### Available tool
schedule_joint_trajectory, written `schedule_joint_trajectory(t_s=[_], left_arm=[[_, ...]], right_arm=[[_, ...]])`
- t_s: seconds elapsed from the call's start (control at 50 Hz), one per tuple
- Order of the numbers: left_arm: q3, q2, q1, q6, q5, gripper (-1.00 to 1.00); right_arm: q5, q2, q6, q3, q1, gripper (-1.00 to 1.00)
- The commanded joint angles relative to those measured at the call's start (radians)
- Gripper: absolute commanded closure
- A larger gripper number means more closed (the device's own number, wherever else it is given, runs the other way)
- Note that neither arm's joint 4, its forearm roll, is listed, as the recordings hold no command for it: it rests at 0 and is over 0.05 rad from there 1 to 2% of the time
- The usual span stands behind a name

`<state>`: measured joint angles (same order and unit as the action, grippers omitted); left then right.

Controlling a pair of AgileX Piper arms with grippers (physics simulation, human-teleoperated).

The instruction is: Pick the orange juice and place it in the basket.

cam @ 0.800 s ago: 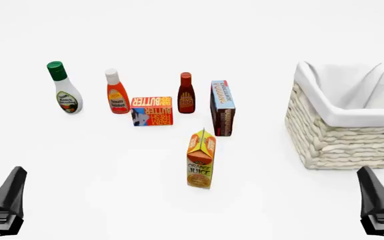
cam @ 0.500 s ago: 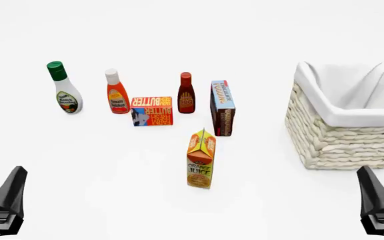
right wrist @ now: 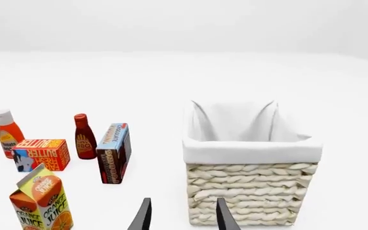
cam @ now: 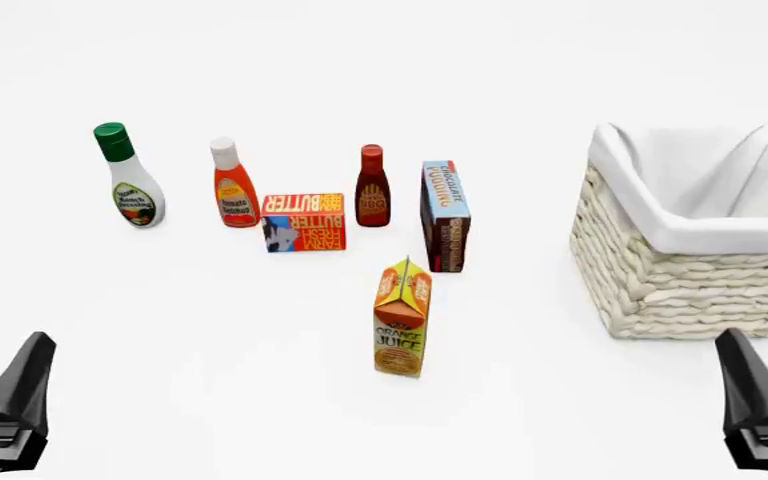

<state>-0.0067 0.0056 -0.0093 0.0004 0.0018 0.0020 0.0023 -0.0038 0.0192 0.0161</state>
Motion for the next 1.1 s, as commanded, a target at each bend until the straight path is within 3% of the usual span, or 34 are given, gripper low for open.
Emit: schedule_joint_trajectory(t_s=[0.02, 0.22, 0.38, 0.56, 0.6, 0.84, 1.1], left_arm=[[0.001, -0.001, 0.004, 0.000, -0.001, -1.00], [0.002, -0.001, 0.004, 0.000, -0.001, -1.00], [0.002, -0.001, 0.004, 0.000, -0.002, -1.00], [0.002, -0.001, 0.004, 0.000, -0.001, -1.00], [0.003, -0.002, 0.004, 0.000, -0.002, -1.00], [0.002, 0.000, 0.004, 0.000, -0.002, -1.00], [0.001, -0.002, 0.004, 0.000, 0.001, -1.00]], right_arm=[[-0.004, 0.047, 0.001, 0.050, 0.045, -1.00], [0.009, 0.169, 0.084, 0.138, 0.084, -1.00], [0.084, 0.170, 0.106, 0.217, 0.101, -1.00], [0.089, 0.235, 0.151, 0.256, 0.117, -1.00], [0.089, 0.215, 0.193, 0.260, 0.123, -1.00], [0.044, 0.421, 0.269, 0.318, 0.170, -1.00], [0.100, 0.565, 0.355, 0.427, 0.231, -1.00]])
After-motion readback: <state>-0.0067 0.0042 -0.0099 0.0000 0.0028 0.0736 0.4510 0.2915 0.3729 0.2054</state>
